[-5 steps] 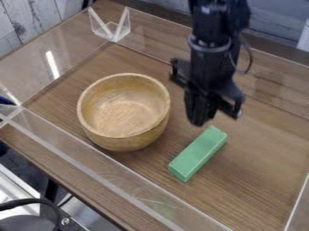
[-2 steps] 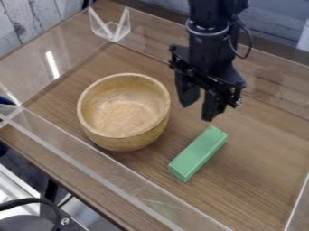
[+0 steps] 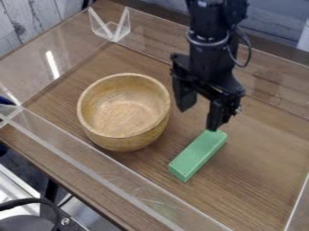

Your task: Put the green block in the brown bowl

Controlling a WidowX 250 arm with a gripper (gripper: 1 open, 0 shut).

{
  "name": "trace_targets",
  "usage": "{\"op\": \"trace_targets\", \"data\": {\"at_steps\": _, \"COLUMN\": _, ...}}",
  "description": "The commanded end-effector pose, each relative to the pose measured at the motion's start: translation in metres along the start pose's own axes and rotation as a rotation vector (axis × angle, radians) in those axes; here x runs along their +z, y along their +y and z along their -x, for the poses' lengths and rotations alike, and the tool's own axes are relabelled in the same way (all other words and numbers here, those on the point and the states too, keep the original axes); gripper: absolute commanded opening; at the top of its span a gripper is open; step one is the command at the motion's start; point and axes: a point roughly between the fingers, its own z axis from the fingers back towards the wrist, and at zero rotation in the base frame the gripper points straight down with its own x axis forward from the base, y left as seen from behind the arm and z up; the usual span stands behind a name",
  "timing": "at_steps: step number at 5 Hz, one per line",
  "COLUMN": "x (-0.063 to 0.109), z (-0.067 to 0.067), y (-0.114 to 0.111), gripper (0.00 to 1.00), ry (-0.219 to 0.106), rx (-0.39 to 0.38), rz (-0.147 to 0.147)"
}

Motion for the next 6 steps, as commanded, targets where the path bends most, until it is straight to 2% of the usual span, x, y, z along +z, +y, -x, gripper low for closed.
{"op": "trace_targets", "data": {"at_steps": 1, "x": -0.005, "z": -0.005, "y": -0.001, "gripper": 1.0, "ry": -0.021, "rx": -0.012, "rz": 0.001}}
{"op": "trace_targets", "data": {"at_steps": 4, "x": -0.045, "z": -0.004, "y": -0.005, "gripper": 1.0, "ry": 0.024, "rx": -0.026, "rz": -0.005}}
{"op": "trace_targets", "data": {"at_steps": 5, "x": -0.05, "z": -0.004, "y": -0.004, "gripper": 0.0, "ry": 0.03, "rx": -0.02, "rz": -0.006}}
{"op": "trace_targets", "data": {"at_steps": 6, "x": -0.046, "z": -0.004, "y": -0.003, "gripper": 0.0, "ry": 0.026, "rx": -0.017, "rz": -0.009}}
